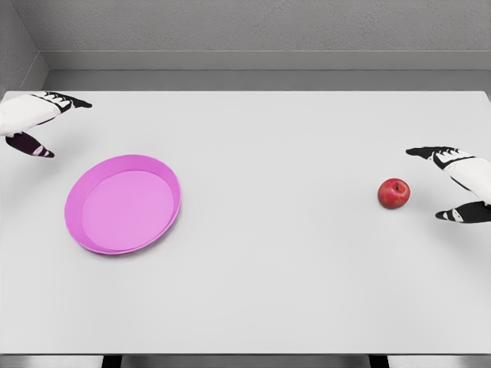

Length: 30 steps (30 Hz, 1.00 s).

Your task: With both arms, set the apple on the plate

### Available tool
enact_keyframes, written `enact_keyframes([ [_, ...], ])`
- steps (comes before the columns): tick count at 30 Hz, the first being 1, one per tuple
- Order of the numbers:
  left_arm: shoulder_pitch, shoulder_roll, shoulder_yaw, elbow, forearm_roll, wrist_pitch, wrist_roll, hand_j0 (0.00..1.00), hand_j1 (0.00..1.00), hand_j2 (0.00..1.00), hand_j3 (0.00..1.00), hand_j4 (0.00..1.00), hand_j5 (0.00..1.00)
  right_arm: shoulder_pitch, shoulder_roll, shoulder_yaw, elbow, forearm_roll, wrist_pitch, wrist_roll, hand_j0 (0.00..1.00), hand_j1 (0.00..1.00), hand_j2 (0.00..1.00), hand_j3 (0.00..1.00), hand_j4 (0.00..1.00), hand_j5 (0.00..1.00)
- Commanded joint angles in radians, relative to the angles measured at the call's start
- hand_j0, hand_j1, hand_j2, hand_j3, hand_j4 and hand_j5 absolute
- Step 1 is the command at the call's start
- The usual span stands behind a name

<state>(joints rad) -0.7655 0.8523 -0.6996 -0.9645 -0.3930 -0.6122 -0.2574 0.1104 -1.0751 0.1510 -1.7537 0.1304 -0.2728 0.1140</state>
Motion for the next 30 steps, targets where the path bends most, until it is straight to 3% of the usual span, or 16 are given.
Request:
enact_keyframes([
  [1, 0.000, 0.002, 0.002, -0.002, 0.006, 0.001, 0.000, 1.00, 1.00, 1.00, 1.00, 1.00, 1.00, -0.002, 0.001, -0.001, 0.000, -0.003, 0.001, 0.000, 1.00, 1.00, 1.00, 1.00, 1.00, 1.00],
  [5, 0.000, 0.001, 0.002, -0.002, 0.006, 0.001, -0.002, 1.00, 1.00, 1.00, 1.00, 1.00, 1.00, -0.002, 0.026, 0.004, 0.000, -0.014, 0.017, -0.014, 1.00, 1.00, 1.00, 1.00, 1.00, 1.00],
  [9, 0.002, 0.001, 0.002, -0.002, 0.006, 0.001, -0.002, 1.00, 1.00, 1.00, 1.00, 1.00, 1.00, -0.057, 0.046, 0.068, 0.000, 0.000, 0.158, 0.010, 1.00, 1.00, 1.00, 1.00, 1.00, 1.00],
  [12, 0.002, 0.001, 0.002, -0.002, 0.006, 0.001, -0.002, 1.00, 1.00, 1.00, 1.00, 1.00, 1.00, -0.189, 0.109, 0.177, 0.000, 0.051, 0.265, 0.167, 1.00, 1.00, 1.00, 1.00, 1.00, 1.00],
  [14, 0.002, 0.001, 0.002, -0.002, 0.006, 0.001, -0.002, 1.00, 1.00, 1.00, 1.00, 1.00, 1.00, -0.224, 0.142, 0.193, 0.000, 0.057, 0.274, 0.266, 1.00, 1.00, 1.00, 1.00, 1.00, 1.00],
  [20, 0.002, 0.001, 0.000, 0.000, 0.006, 0.001, -0.002, 1.00, 1.00, 1.00, 1.00, 1.00, 1.00, -0.273, 0.147, 0.193, 0.000, 0.060, 0.308, 0.371, 1.00, 1.00, 1.00, 1.00, 1.00, 1.00],
  [30, 0.000, 0.001, 0.002, 0.003, 0.006, 0.001, 0.001, 1.00, 1.00, 1.00, 1.00, 1.00, 1.00, -0.334, 0.149, 0.235, 0.000, 0.072, 0.438, 0.408, 1.00, 1.00, 1.00, 1.00, 1.00, 1.00],
])
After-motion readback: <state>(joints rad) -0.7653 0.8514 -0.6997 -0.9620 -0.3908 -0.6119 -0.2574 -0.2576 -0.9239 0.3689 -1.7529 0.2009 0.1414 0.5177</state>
